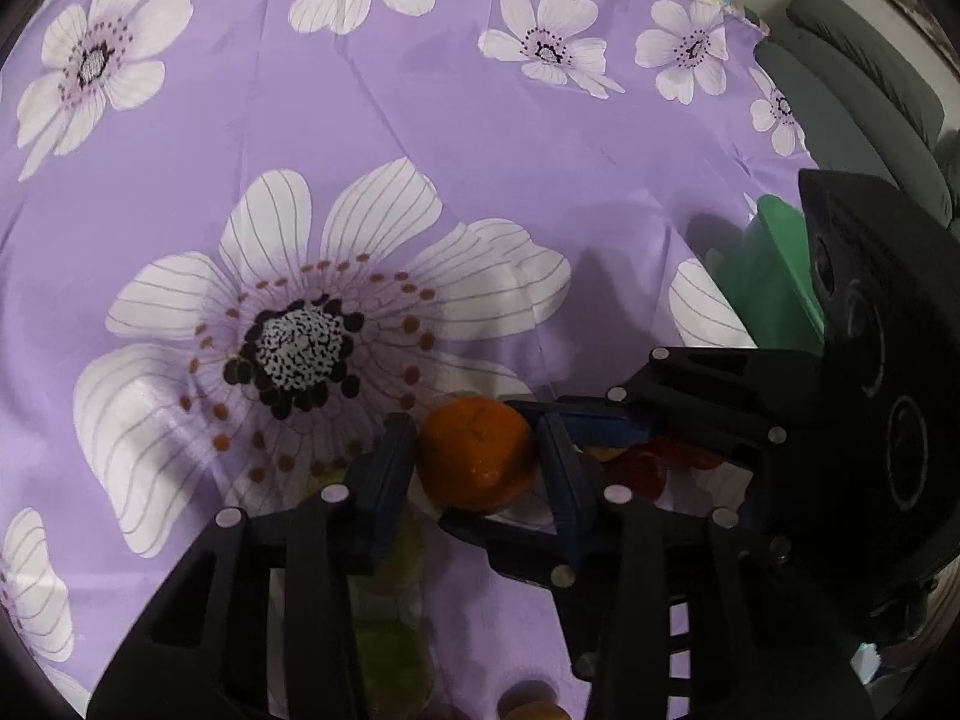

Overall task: Organize fruits
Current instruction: 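Grasp the second orange with the left tool, then carry the orange into the green bowl and open the left tool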

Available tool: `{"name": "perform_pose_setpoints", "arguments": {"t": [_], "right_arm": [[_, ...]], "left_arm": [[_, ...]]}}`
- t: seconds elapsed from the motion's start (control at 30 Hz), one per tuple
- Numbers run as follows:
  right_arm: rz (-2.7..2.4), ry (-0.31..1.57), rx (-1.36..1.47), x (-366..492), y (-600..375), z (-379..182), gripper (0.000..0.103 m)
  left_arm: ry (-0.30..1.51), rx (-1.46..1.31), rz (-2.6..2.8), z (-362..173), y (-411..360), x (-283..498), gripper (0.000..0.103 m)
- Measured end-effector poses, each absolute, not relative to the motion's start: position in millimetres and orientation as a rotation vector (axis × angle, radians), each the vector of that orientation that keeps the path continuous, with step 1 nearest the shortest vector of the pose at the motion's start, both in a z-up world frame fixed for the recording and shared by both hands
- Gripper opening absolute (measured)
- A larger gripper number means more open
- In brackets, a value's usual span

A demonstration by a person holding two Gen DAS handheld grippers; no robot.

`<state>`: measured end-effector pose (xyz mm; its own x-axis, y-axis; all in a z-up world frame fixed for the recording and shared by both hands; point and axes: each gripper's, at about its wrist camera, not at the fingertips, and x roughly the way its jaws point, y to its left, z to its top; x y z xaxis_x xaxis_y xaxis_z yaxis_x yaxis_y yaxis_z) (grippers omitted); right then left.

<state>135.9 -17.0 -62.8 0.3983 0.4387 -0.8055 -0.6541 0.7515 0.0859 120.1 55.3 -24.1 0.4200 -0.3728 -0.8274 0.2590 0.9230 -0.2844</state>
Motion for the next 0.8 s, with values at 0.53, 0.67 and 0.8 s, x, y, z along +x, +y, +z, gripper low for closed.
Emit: {"name": "perform_pose_setpoints", "arguments": {"t": [0.53,0.67,0.8], "right_arm": [[0.636,0.834,-0.214,96,-34,-26,0.043],[0.627,0.796,-0.206,76,-43,-12,0.043],[0.616,0.758,-0.219,59,-50,-2,0.043]], "left_arm": [[0.934,-0.102,-0.428,17,40,74,0.041],[0.893,-0.089,-0.442,31,30,54,0.041],[0.862,-0.078,-0.454,43,20,39,0.041]]}}
